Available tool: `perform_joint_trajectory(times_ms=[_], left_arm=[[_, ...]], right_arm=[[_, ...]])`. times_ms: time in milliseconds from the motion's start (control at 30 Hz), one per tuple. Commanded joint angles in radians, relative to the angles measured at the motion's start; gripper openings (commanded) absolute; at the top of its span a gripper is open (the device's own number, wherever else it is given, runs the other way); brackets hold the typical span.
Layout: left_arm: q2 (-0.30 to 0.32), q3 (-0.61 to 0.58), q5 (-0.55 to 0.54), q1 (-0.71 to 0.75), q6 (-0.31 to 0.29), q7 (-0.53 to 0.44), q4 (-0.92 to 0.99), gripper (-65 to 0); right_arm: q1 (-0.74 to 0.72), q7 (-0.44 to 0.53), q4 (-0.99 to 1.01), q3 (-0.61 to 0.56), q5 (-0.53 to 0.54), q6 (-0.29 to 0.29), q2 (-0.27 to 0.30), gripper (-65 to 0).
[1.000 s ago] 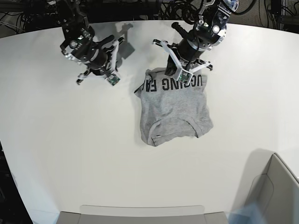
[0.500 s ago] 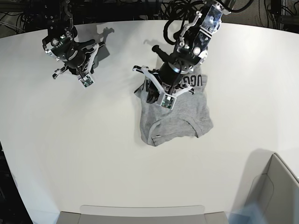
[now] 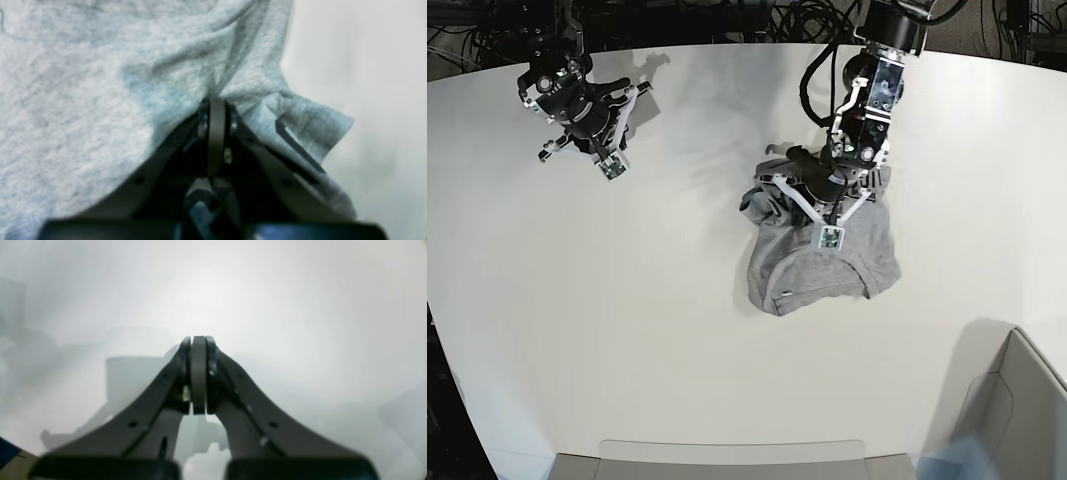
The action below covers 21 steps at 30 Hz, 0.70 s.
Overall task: Fold the T-shirt properly
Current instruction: 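Drag the folded shirt away from the right gripper with the left gripper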
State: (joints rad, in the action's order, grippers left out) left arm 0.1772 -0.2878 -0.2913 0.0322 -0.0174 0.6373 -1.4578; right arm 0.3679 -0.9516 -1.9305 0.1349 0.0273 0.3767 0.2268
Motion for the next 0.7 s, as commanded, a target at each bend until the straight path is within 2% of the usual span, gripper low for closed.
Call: perform_joint_trajectory(times_ms=[0,133,400,500,667], left_arm=[[0.052,0.009,0.039,0.021,0.043,0.06,0.006,-65.0],[0.19,0.011,0.034,0.042,0.043,0.065,0.006,-65.0],[0.381,0.011,0.033,0.056,0.04,0.065,0.036,-65.0],[0.407,0.011,0.033,0.056,0.04,0.065,0.032,-65.0],[0.407,0.011,0.033,0.056,0.04,0.065,-0.021,-65.0]], right_arm=[[-0.01,0.018,-0.02,0.001,0.007,0.0,0.006,-65.0],[-0.023,0.016,-0.02,-0.001,0.007,0.0,0.0,-65.0],[-0.025,0.015,-0.02,-0.002,0.007,0.0,-0.002,-65.0],[-0.022,0.015,-0.02,-0.007,0.007,0.0,-0.002,-65.0],[-0.02,0.015,-0.02,-0.054,0.007,0.0,-0.002,-65.0]])
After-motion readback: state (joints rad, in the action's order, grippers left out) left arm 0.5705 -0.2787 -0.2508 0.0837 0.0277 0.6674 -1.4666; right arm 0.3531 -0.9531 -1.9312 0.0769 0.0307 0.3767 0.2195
